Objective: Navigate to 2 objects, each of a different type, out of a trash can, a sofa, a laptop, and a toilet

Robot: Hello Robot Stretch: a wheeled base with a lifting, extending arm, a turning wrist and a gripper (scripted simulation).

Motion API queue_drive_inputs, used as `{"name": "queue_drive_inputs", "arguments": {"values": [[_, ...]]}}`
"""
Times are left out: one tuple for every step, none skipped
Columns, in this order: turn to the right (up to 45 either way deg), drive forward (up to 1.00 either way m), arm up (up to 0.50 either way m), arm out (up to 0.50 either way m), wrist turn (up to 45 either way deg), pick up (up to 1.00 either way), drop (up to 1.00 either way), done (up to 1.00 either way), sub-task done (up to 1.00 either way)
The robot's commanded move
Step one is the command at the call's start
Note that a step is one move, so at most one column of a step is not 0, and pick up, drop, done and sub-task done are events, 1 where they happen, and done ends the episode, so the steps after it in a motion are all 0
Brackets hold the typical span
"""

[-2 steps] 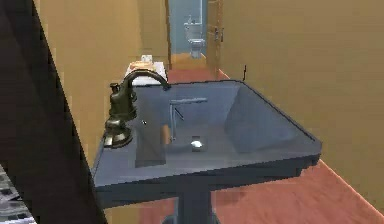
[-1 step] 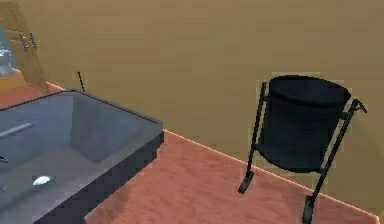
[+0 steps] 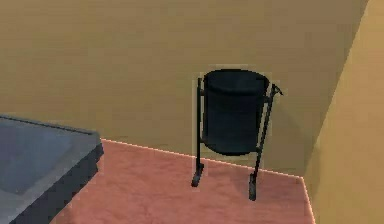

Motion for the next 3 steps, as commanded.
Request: {"name": "queue_drive_inputs", "arguments": {"values": [[0.0, 0.40, 0.00, 0.00, 0.0, 0.00, 0.00, 0.00, 0.00], [18.0, 0.00, 0.00, 0.00, 0.0, 0.00, 0.00, 0.00, 0.00], [0.0, 0.00, 0.00, 0.00, 0.0, 0.00, 0.00, 0.00, 1.00]]}}
